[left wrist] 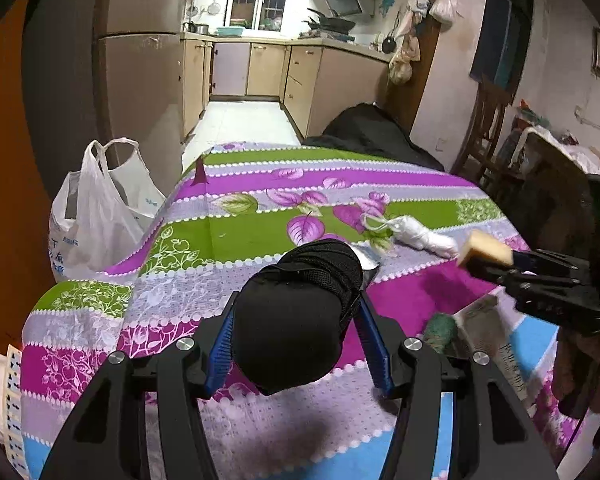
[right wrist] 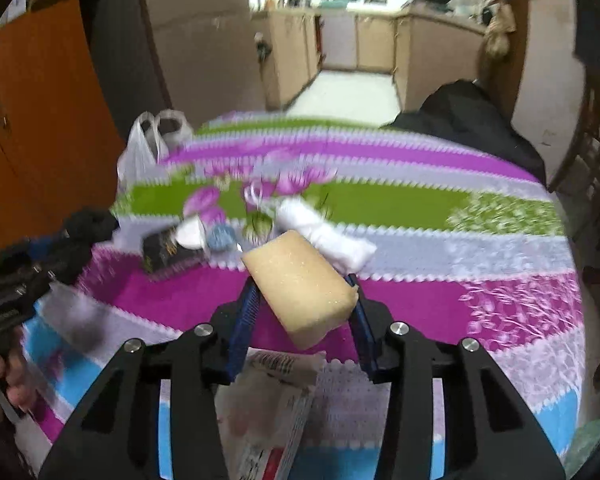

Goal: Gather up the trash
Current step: 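Grasp the black fabric item with the left tool while the right tool grasps the beige sponge, then carry the black item and sponge with both tools over the trash bin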

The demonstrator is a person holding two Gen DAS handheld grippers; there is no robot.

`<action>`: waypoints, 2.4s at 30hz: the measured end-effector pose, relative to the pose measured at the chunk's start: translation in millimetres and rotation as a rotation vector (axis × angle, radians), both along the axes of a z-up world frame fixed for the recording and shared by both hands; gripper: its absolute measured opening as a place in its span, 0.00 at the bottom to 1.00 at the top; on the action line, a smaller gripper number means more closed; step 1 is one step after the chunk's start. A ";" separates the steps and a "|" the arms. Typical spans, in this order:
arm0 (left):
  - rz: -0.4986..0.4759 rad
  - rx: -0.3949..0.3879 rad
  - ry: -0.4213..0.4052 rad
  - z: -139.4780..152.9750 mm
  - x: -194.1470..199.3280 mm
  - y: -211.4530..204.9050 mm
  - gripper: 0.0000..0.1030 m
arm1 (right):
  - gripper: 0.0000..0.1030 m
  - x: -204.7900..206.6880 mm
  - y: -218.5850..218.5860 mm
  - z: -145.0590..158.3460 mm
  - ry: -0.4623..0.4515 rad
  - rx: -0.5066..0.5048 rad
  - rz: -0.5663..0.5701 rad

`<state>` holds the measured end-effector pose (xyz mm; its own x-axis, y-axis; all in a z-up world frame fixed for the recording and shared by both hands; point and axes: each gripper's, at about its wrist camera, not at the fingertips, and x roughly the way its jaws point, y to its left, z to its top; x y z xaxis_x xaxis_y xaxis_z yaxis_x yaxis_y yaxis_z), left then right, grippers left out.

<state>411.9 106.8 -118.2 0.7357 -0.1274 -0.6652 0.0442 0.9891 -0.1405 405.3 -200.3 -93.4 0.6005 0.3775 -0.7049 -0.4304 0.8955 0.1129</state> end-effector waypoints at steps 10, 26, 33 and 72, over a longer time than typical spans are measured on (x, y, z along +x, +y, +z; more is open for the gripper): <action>-0.116 -0.039 -0.087 48.8 -46.7 -68.4 0.55 | 0.40 -84.9 -54.1 58.2 -0.150 0.048 -0.109; -0.473 -0.073 -0.140 104.4 -108.7 -293.3 0.55 | 0.40 -193.0 -231.2 100.3 -0.245 0.001 -0.433; -0.591 -0.068 -0.130 108.4 -130.6 -386.2 0.55 | 0.40 -218.7 -303.0 104.8 -0.235 -0.022 -0.564; -0.752 0.083 0.112 -3.6 -75.1 -594.7 0.55 | 0.40 -204.1 -467.5 -1.0 0.167 0.013 -0.705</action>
<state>336.8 -487.9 -121.8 0.3979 -0.5135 -0.7602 0.6999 0.7057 -0.1103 201.2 -667.7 -94.4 0.5892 -0.0505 -0.8064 0.2727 0.9519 0.1396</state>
